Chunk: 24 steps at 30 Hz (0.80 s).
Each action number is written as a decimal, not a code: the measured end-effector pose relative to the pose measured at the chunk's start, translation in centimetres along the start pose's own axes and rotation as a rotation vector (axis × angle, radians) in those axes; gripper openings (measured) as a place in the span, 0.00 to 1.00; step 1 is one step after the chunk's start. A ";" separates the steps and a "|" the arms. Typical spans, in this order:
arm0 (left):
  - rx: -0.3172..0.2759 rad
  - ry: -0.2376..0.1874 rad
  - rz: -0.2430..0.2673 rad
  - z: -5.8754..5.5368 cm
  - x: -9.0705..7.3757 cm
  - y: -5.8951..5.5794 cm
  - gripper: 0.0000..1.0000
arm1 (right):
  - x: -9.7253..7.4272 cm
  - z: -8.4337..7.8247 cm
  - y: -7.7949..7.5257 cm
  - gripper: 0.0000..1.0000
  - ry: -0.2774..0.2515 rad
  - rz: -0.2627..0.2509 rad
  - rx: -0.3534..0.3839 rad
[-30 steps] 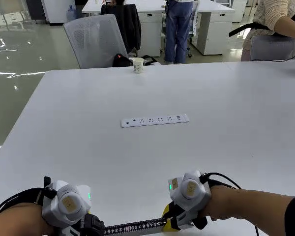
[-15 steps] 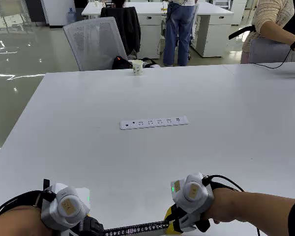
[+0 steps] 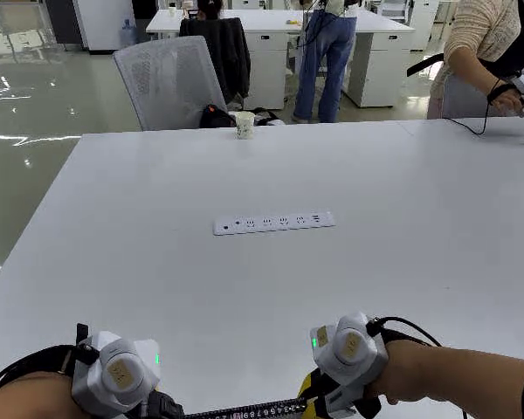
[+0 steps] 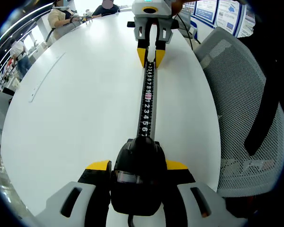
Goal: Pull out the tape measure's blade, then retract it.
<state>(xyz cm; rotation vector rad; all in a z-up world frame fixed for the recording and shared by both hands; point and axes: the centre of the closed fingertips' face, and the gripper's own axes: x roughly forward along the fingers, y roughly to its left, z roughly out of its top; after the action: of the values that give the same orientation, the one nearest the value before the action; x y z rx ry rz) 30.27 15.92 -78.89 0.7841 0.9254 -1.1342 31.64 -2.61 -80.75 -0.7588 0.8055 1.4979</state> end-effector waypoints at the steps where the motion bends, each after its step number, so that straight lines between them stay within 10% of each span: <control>1: -0.001 0.000 0.000 0.0 0.0 0.0 0.37 | 0.0 -0.1 0.0 0.11 0.001 0.000 -0.001; 24: -0.002 0.001 -0.001 -0.2 0.0 0.1 0.37 | -0.8 -1.3 -0.1 0.11 0.006 -0.007 0.004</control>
<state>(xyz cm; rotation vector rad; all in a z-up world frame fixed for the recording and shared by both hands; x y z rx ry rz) 30.31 16.13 -78.99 0.7832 0.9278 -1.1340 31.82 -4.07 -80.80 -0.7628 0.8100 1.4880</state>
